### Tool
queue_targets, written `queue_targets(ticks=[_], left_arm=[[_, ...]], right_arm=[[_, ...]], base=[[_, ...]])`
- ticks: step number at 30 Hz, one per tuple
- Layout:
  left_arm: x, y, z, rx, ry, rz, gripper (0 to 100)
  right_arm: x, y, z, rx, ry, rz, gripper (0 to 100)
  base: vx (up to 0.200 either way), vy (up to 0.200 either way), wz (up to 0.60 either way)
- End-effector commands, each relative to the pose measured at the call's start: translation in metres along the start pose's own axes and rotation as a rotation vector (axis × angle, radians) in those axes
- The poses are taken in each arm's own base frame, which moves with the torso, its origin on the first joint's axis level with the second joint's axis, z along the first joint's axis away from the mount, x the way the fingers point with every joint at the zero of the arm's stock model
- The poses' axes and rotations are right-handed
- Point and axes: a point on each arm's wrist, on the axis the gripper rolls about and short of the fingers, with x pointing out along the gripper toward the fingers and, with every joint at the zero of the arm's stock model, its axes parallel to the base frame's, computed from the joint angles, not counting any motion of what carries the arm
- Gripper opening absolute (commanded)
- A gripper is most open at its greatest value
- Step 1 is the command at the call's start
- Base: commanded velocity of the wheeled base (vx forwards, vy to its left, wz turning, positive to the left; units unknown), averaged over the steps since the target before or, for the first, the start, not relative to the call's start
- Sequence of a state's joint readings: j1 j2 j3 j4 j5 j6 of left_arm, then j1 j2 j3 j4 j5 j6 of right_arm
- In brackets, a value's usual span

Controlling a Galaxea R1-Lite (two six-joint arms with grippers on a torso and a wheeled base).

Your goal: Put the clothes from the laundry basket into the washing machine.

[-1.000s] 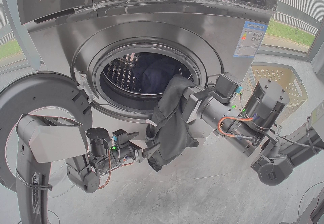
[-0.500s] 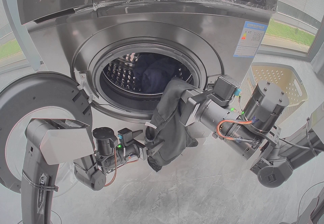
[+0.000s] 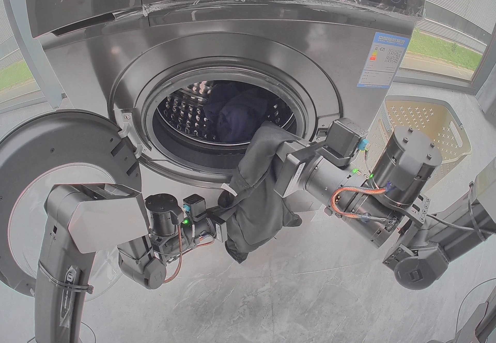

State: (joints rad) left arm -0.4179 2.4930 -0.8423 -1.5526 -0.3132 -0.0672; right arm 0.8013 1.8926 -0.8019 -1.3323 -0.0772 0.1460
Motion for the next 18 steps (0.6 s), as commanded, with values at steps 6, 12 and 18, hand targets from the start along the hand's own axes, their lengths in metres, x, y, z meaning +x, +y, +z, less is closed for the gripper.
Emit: queue_targets(ticks=[6,12,18], left_arm=[[-0.022,0.004,0.017,-0.004,0.003,0.030,0],[-0.062,0.003,0.063,0.002,-0.058,0.069,0],[-0.097,-0.009,0.095,0.018,-0.110,0.074,0]], right_arm=[[-0.003,-0.010,0.001,-0.008,0.005,-0.029,0],[-0.009,-0.022,0.000,-0.017,0.023,-0.064,0],[-0.021,-0.023,-0.010,-0.014,0.073,-0.067,0]], base=[[0.000,0.000,0.00],[0.000,0.000,0.00],[0.000,0.000,0.00]])
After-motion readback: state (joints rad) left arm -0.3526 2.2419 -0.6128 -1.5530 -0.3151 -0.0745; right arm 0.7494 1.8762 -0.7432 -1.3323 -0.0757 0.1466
